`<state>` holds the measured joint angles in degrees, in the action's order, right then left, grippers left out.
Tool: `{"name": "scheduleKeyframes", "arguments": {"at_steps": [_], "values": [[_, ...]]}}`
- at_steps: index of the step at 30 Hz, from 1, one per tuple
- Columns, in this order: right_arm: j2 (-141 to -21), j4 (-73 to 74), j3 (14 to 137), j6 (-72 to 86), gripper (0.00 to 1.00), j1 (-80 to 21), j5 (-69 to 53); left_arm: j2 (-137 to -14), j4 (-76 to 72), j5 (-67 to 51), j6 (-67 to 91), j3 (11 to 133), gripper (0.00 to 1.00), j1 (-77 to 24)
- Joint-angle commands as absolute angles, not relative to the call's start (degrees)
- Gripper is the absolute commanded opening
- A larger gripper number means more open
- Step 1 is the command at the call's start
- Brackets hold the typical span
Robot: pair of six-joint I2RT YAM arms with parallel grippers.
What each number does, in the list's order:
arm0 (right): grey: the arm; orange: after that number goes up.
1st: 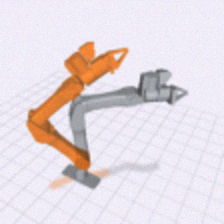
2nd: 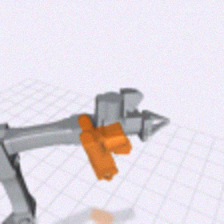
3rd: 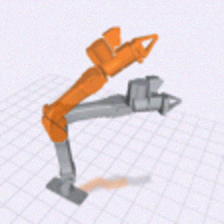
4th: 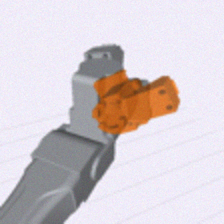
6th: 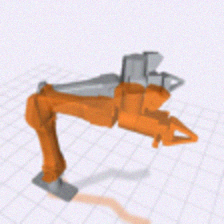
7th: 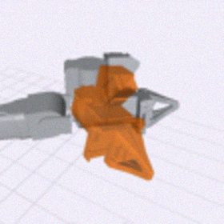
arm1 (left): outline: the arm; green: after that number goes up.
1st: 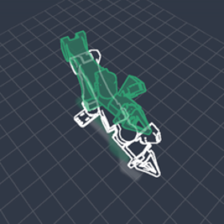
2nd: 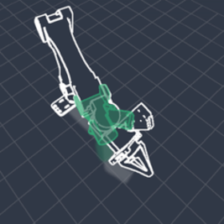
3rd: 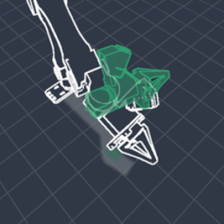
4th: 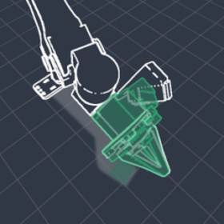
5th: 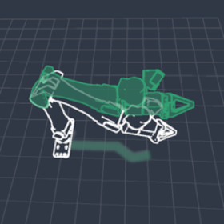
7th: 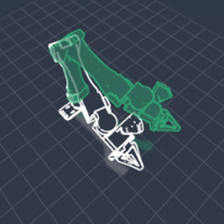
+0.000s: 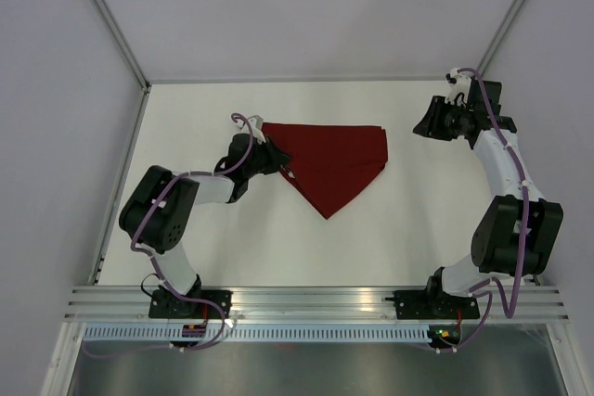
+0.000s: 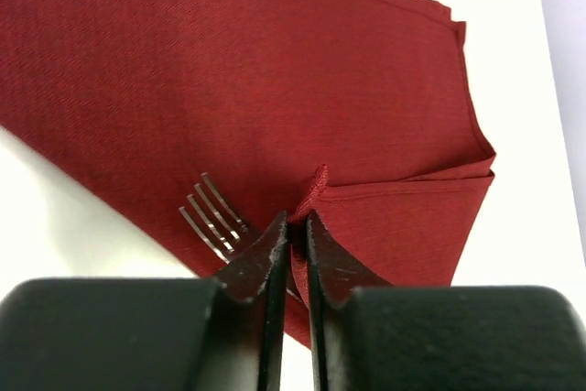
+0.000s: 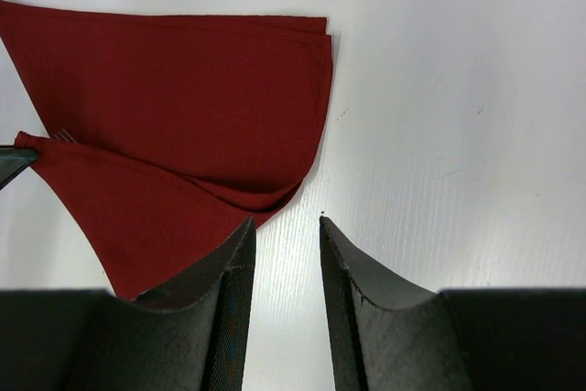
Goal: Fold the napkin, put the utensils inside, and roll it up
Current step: Fold the napkin at the center of the board.
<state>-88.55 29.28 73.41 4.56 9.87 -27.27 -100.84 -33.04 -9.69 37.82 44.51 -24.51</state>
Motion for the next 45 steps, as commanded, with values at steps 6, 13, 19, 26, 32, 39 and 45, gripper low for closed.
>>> {"name": "scheduleKeyframes", "arguments": {"at_steps": [6, 13, 19, 26, 32, 39, 45], "values": [[-88.33, 28.48, 73.13, 4.48, 0.4, 9.58, -27.51, -99.58, -36.47, -10.81, 40.78, 44.47, 0.46, -22.06], [-88.33, 28.48, 73.13, 4.13, 0.4, 9.49, -27.33, -95.89, -34.63, -10.28, 41.13, 44.91, 0.59, -16.53], [-88.51, 28.56, 73.21, 4.22, 0.4, 9.32, -27.42, -96.23, -27.88, -6.95, 41.22, 49.3, 0.61, -10.03], [-88.24, 28.48, 73.21, 4.31, 0.4, 9.05, -27.6, -106.34, -25.15, -11.42, 43.94, 58.51, 0.59, -3.26], [-88.68, 28.74, 73.3, 4.31, 0.4, 9.14, -27.77, -115.12, -21.71, -12.3, 44.82, 66.08, 0.57, -2.73], [-88.68, 28.83, 73.39, 4.39, 0.4, 9.05, -27.86, -120.23, -18.55, -12.22, 46.4, 71.63, 0.56, -2.64], [-89.03, 28.65, 73.48, 4.22, 0.4, 9.05, -27.77, -121.55, -16.27, -10.55, 45.97, 73.47, 0.52, -2.64]]}}
